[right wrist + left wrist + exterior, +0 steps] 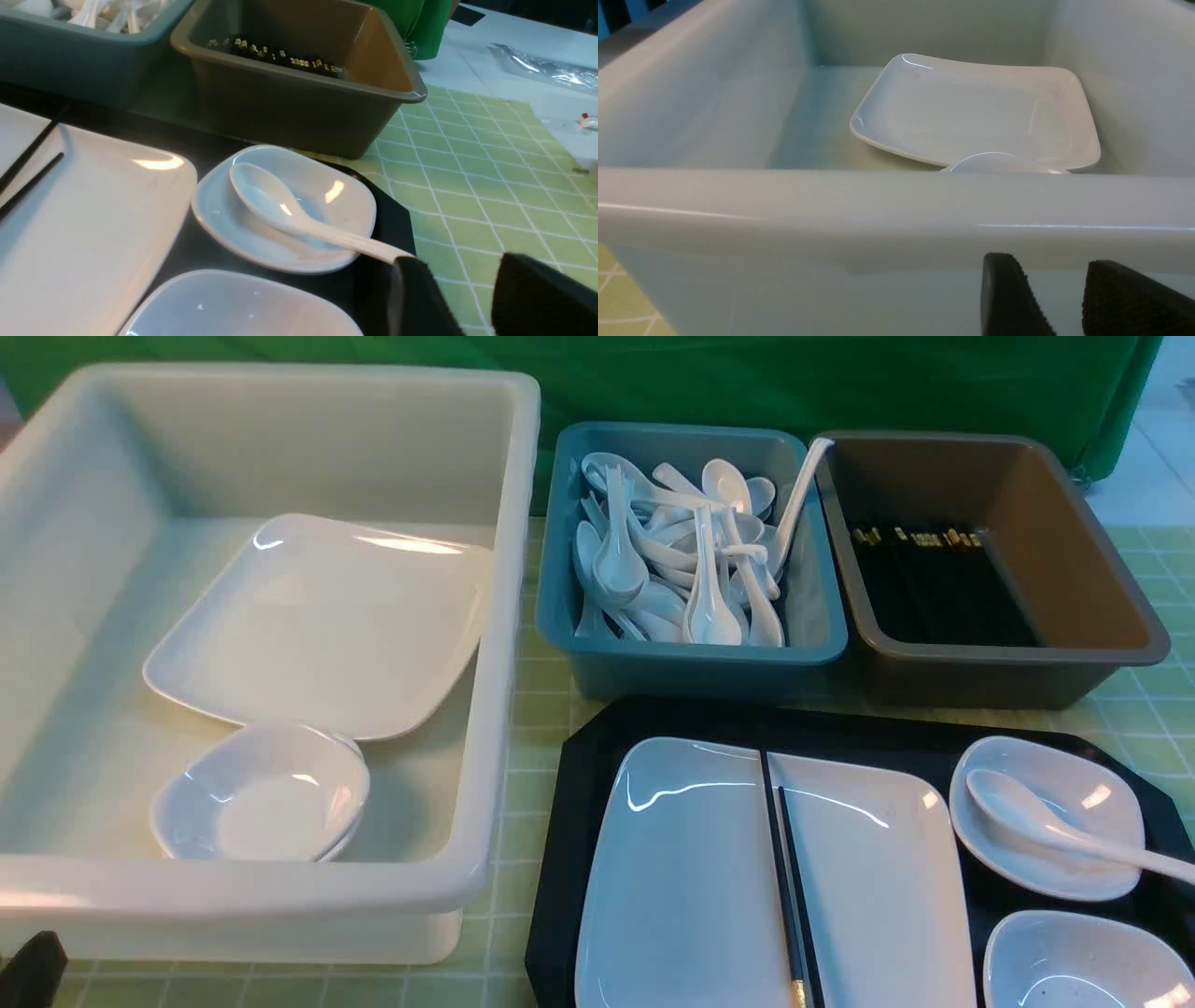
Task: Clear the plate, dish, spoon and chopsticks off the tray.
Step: Use the right arm to grab a soup spoon from the plate
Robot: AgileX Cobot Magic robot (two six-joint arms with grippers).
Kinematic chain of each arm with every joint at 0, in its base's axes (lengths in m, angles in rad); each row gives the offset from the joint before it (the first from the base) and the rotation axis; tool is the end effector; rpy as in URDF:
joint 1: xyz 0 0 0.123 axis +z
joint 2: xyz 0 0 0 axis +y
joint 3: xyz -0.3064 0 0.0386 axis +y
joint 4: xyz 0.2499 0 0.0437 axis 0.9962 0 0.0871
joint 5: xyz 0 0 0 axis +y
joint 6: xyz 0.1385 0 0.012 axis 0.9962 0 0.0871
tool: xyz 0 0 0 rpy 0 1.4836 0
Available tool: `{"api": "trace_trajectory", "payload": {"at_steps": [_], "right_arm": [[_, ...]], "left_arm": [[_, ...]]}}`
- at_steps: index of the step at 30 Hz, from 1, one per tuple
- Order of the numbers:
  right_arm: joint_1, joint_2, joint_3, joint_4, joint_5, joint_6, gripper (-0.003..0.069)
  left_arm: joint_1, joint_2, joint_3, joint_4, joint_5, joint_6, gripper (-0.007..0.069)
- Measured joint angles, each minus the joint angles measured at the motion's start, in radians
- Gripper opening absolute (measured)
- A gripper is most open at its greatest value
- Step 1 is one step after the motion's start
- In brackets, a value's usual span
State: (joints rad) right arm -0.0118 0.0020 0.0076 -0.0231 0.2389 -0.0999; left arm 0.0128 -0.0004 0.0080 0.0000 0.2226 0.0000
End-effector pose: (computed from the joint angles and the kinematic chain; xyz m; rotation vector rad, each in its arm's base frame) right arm 0.0812 -0.0017 0.1811 -0.0917 1.7307 -0.1035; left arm 0.0814 0.0010 0.1834 -0.0110 1.7138 0.0095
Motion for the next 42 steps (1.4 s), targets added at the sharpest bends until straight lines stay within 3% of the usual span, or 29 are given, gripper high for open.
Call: {"api": "trace_trajectory", "payload": {"at_steps": [36, 39, 42], "right_arm": [[0.0, 0.0, 0.0, 0.0, 0.0, 0.0, 0.0242], [0.0, 0.0, 0.0, 0.005, -0.017, 0.002, 0.0242], [0.0, 0.0, 0.0, 0.075, -0.138, 0.112, 0.0242]], "left_arm": [[0.0, 0.0, 0.0, 0.0, -0.004, 0.0, 0.0225], [0.0, 0.0, 0.0, -0.047, -0.031, 0.0, 0.0225], [0.0, 0.0, 0.0, -0.226, -0.097, -0.077, 0.0225]]}}
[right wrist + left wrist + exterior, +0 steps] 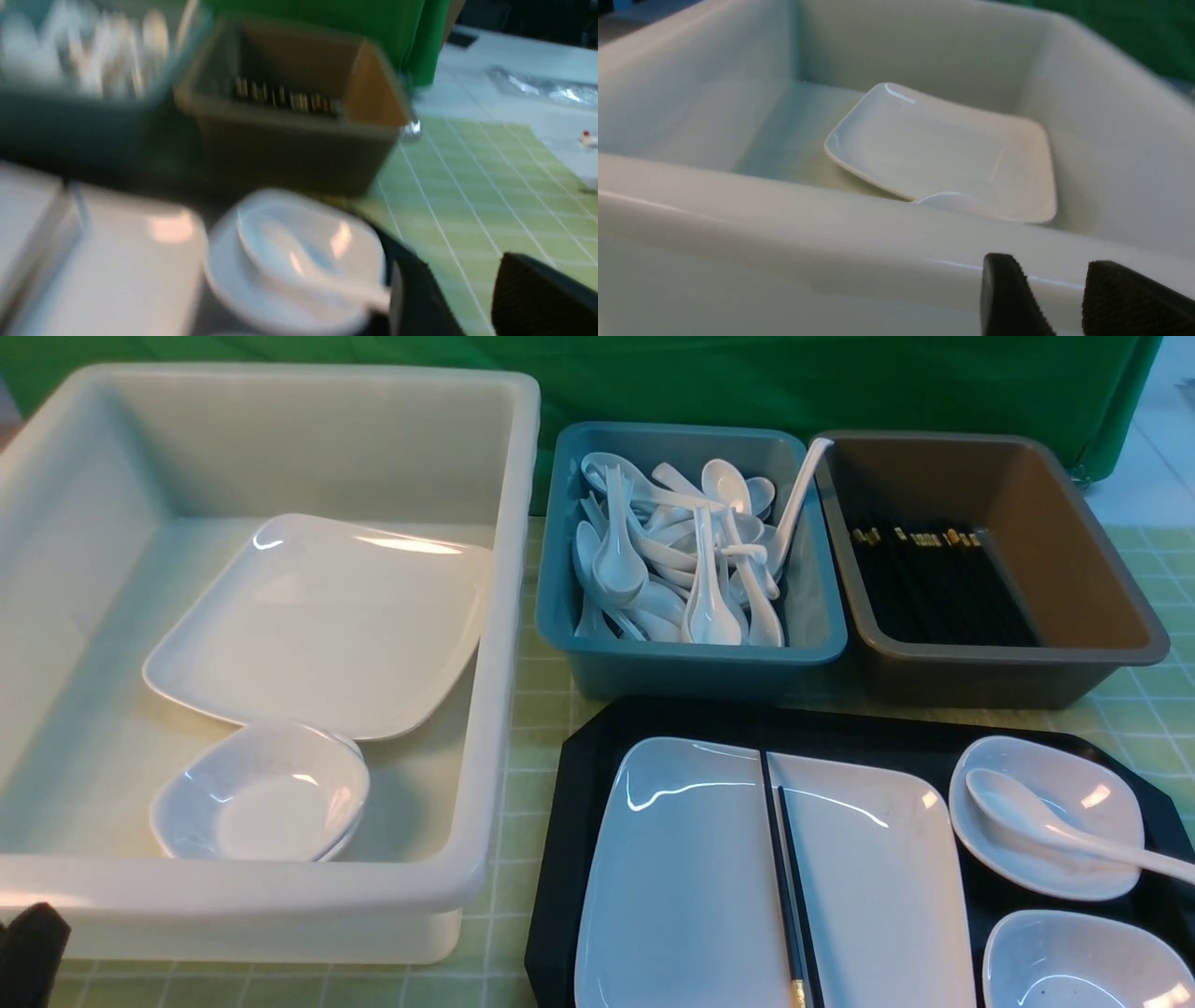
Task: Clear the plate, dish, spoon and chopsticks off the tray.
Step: Use the right arm to grab a soup spoon from the plate
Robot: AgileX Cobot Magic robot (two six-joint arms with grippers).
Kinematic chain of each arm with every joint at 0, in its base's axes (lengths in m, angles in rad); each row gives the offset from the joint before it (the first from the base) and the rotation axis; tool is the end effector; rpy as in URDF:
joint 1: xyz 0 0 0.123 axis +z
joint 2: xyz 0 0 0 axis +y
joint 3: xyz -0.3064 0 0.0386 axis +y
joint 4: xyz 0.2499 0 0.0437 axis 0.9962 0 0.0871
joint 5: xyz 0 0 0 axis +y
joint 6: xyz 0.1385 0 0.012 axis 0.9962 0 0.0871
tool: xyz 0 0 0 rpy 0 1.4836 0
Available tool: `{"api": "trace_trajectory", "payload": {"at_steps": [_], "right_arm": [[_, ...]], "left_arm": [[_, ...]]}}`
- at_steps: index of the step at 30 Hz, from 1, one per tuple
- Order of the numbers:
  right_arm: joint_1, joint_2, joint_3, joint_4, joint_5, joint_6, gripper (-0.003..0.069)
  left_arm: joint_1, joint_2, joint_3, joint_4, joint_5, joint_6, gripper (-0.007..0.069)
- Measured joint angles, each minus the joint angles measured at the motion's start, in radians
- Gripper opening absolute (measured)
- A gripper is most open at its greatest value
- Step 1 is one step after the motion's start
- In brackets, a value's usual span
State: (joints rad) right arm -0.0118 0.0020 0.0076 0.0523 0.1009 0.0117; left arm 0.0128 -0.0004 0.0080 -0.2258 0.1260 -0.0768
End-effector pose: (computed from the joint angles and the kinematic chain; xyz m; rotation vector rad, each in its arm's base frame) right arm 0.0830 -0.0002 0.2002 0.0561 1.5932 0.0446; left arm 0.0827 -0.0029 0.1972 -0.2314 1.6029 -0.2452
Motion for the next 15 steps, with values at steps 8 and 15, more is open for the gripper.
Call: {"api": "trace_trajectory", "payload": {"at_steps": [8, 15], "right_arm": [[0.0, 0.0, 0.0, 0.105, -0.29, 0.425, 0.0242], [0.006, 0.0, -0.007, 0.108, -0.397, 0.511, 0.0229]], "left_arm": [[0.0, 0.0, 0.0, -0.128, -0.225, -0.112, 0.0225], [0.0, 0.0, 0.0, -0.136, -0.601, -0.208, 0.0185]]}}
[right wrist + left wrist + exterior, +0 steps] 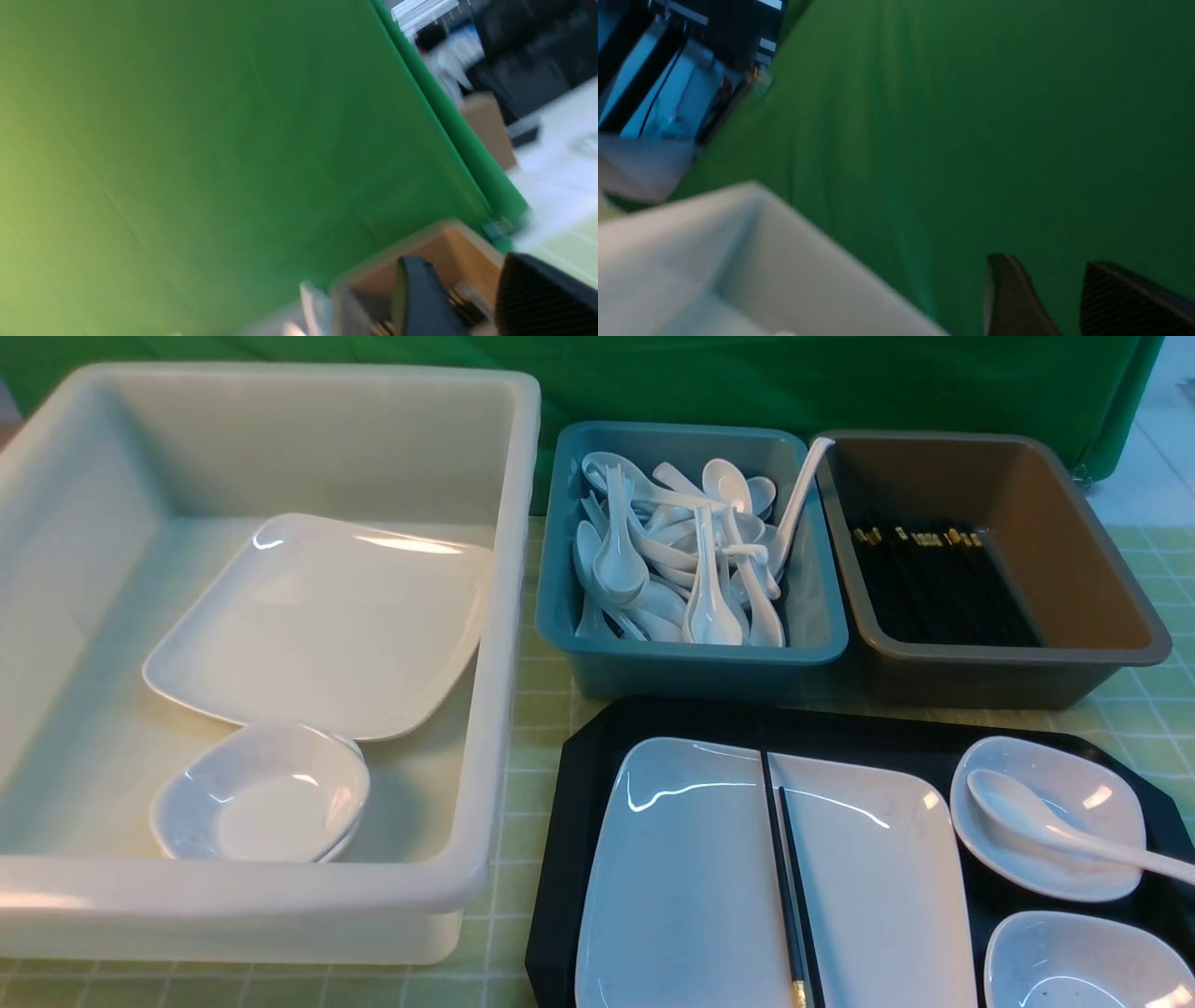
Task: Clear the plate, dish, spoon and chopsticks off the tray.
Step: Use the right arm to grab a soup spoon from the plate
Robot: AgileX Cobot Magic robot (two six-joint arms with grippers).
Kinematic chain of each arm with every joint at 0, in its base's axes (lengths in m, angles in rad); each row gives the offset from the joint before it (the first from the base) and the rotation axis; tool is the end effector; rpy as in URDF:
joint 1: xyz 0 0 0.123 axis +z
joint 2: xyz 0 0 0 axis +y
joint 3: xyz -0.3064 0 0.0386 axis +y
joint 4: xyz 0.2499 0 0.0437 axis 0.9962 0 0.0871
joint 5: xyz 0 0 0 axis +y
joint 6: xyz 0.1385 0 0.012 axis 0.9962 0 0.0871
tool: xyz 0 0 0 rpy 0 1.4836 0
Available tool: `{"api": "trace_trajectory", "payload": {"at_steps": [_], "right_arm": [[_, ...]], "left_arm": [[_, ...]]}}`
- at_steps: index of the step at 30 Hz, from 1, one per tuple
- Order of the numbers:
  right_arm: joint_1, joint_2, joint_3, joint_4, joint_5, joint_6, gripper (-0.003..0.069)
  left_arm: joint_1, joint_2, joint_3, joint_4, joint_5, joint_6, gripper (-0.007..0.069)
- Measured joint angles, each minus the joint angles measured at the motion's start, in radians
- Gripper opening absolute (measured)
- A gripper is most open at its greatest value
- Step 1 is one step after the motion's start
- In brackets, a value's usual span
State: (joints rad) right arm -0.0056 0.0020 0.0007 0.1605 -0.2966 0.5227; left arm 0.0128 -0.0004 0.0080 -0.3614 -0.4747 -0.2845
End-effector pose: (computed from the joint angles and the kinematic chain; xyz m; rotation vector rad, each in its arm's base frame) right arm 0.0728 -0.0069 0.2563 0.4444 1.1278 0.5603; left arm 0.0621 0.0232 0.2723 -0.4629 0.9547 -0.4551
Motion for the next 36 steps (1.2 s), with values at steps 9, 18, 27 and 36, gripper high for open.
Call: {"api": "trace_trajectory", "payload": {"at_steps": [9, 18, 27, 36], "right_arm": [[0.193, 0.261, -0.549, -0.161, 0.649, -0.16, 0.0008], [0.382, 0.919, -1.007, -0.219, 1.415, -0.48, 0.0006], [0.189, 1.314, -1.034, -0.22, 1.423, -0.69, -0.0002], [0.005, 1.551, -1.066, -0.053, 1.34, -0.908, 0.0226]], "left_arm": [[0.0, 0.136, -0.423, 0.175, 0.282, -0.049, -0.0013], [-0.011, 0.698, -0.947, 0.067, 1.282, 0.247, -0.0017], [-0.031, 0.889, -0.858, -0.304, 1.516, 0.688, -0.0017], [-0.294, 0.918, -0.848, -0.355, 1.45, 0.718, -0.0017]]}}
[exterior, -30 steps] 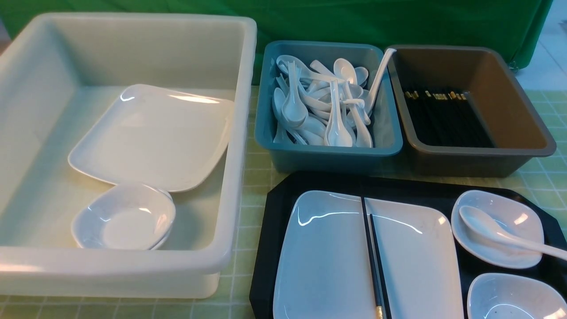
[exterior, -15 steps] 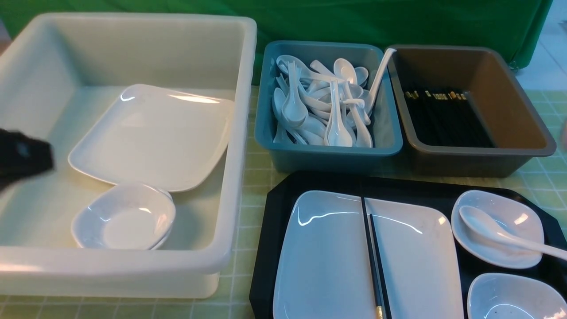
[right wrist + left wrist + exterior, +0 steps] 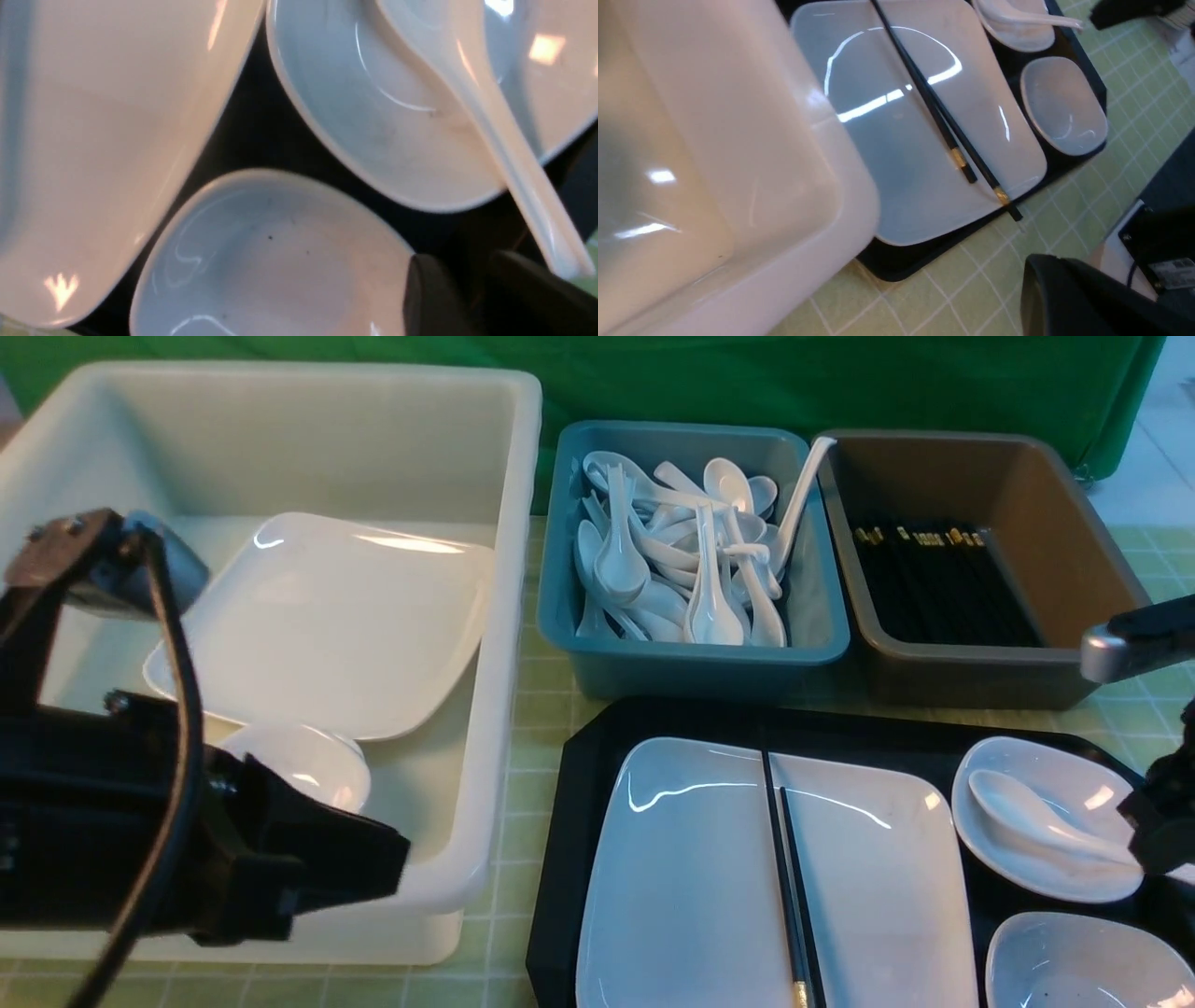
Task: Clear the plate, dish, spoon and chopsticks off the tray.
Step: Use the right arm to grab a soup spoon from the plate
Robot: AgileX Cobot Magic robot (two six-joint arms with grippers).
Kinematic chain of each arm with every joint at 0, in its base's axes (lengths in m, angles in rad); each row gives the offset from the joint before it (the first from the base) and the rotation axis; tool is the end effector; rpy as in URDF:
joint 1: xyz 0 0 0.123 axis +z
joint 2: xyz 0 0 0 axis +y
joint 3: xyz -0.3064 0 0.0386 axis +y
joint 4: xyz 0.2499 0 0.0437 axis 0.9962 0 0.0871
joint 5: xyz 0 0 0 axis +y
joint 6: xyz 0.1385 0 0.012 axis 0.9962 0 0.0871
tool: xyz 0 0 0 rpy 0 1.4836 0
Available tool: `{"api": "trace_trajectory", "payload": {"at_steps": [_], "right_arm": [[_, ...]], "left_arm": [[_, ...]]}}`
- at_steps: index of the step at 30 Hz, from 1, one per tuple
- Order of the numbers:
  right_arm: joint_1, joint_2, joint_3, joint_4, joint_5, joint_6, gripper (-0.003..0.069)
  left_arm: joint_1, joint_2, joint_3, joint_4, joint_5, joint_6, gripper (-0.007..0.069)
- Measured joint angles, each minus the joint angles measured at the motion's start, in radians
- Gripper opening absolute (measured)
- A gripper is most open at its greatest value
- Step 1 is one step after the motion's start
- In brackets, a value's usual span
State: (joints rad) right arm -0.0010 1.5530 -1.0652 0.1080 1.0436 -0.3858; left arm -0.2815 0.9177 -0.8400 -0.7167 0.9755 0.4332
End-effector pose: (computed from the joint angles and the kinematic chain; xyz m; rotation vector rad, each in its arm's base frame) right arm 0.2921 0.0127 0.2142 -0.5017 2.9548 0.1059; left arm 0.1478 -0.1215 0.3279 0.5772 2.3131 -0.8312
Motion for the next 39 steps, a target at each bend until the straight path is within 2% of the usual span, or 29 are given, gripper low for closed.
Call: {"api": "trace_trajectory", "payload": {"at_steps": [2, 3, 4, 6, 11, 21, 23, 25, 28, 29, 30, 34, 39], "right_arm": [[0.0, 0.044, -0.009, 0.005, -0.022, -0.025, 0.0353], [0.0, 0.053, -0.012, 0.006, -0.026, -0.028, 0.0379], [0.0, 0.084, -0.028, 0.006, -0.04, -0.034, 0.0459], [0.0, 0.115, -0.049, 0.005, -0.065, -0.041, 0.0503], [0.0, 0.187, -0.1, -0.003, -0.13, -0.061, 0.0516], [0.005, 0.29, -0.108, -0.026, -0.128, -0.103, 0.0516], [0.01, 0.298, -0.108, -0.029, -0.131, -0.103, 0.05], [0.011, 0.305, -0.108, -0.031, -0.131, -0.103, 0.0447], [0.011, 0.313, -0.108, -0.033, -0.124, -0.103, 0.0325], [0.011, 0.315, -0.108, -0.033, -0.123, -0.098, 0.0235], [0.011, 0.315, -0.108, -0.034, -0.12, -0.092, 0.019], [0.013, 0.292, -0.114, -0.033, -0.092, -0.051, 0.0188], [0.04, 0.17, -0.132, -0.03, 0.026, 0.006, 0.0188]], "left_arm": [[-0.091, 0.033, 0.0, 0.007, -0.042, -0.022, -0.0017], [-0.11, 0.041, 0.0, 0.013, -0.051, -0.027, -0.0017], [-0.164, 0.066, 0.0, 0.027, -0.08, -0.042, -0.0017], [-0.245, 0.107, 0.0, 0.054, -0.124, -0.066, -0.0017], [-0.371, 0.207, 0.0, 0.114, -0.167, -0.089, -0.0017], [-0.385, 0.248, 0.0, 0.155, -0.172, -0.115, -0.0017], [-0.385, 0.247, 0.0, 0.155, -0.173, -0.118, -0.0017], [-0.385, 0.247, 0.0, 0.155, -0.173, -0.131, -0.0017], [-0.385, 0.247, 0.0, 0.155, -0.176, -0.141, -0.0016], [-0.385, 0.247, 0.0, 0.156, -0.182, -0.142, -0.0016], [-0.385, 0.247, 0.0, 0.156, -0.188, -0.143, -0.0016], [-0.385, 0.247, 0.0, 0.16, -0.235, -0.159, -0.0016], [-0.352, 0.247, -0.004, 0.247, -0.263, -0.311, -0.0016]]}}
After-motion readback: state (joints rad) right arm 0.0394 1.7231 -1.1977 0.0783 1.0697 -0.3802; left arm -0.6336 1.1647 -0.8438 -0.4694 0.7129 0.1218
